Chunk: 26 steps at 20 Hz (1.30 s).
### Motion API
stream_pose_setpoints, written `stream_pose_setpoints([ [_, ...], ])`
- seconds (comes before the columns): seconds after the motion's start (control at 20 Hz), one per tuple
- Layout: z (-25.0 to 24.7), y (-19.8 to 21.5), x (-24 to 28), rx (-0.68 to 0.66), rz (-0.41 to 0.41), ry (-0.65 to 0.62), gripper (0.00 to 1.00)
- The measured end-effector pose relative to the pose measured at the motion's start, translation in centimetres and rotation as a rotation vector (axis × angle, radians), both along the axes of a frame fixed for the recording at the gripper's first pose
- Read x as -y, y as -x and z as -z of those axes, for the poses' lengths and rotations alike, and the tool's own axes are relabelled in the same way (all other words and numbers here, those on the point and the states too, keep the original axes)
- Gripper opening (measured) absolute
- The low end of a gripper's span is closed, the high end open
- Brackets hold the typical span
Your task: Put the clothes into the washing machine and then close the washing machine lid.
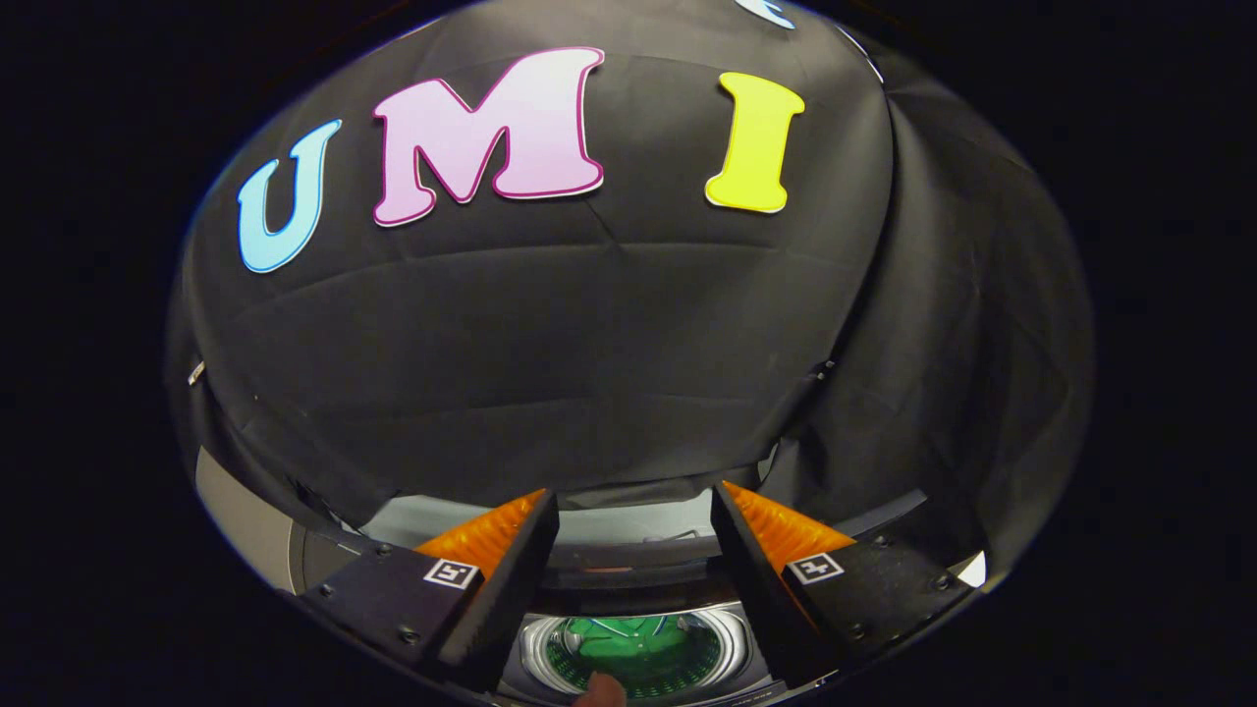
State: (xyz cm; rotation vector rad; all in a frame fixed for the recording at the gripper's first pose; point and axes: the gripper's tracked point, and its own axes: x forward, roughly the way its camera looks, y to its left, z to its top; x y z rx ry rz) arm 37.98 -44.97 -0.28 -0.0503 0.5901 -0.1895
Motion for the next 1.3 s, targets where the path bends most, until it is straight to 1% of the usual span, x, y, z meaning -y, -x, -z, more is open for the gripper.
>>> stream_pose_setpoints([
  [0.5, -0.3, 2.1, -0.2, 0.049, -0.011, 0.005, 0.98],
  [1.3, 0.4, 6.8, -0.4, 0.037, -0.006, 0.012, 0.98],
])
